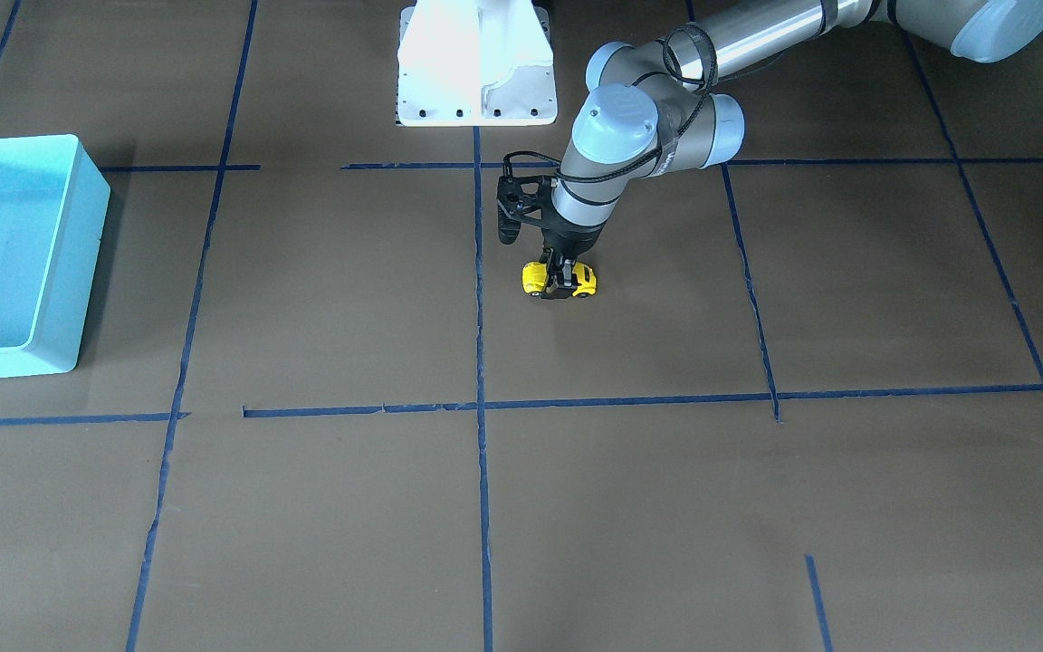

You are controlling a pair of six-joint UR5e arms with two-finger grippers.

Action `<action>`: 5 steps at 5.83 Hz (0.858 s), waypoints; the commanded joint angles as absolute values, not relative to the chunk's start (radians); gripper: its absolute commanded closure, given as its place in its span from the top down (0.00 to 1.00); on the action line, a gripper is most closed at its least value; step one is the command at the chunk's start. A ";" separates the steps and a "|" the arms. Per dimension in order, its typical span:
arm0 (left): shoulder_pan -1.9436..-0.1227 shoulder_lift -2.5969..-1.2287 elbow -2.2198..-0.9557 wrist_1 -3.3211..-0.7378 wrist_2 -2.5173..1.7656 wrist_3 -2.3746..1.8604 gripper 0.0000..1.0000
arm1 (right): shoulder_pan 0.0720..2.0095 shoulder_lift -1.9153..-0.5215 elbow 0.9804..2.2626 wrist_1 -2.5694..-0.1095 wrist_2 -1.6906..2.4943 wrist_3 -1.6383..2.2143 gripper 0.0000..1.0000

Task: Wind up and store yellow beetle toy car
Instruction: 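Keep dragging the car backward with the left gripper to wind it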

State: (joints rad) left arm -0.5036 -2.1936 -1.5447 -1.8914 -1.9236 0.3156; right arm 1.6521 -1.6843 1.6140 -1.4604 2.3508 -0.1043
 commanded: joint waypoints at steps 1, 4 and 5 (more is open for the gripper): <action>-0.505 -2.194 -1.545 -1.891 -1.924 0.316 0.00 | 1.652 -1.684 1.611 -1.460 2.350 -0.104 1.00; -0.503 -2.158 -1.562 -1.894 -1.924 0.318 0.00 | 1.652 -1.684 1.611 -1.460 2.352 -0.104 1.00; -0.505 -2.158 -1.562 -1.894 -1.925 0.318 0.00 | 1.651 -1.684 1.611 -1.460 2.350 -0.104 1.00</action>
State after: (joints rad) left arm -0.5036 -2.1602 -1.5604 -1.8943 -1.9241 0.3172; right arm 1.6515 -1.6843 1.6107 -1.4603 2.3508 -0.1043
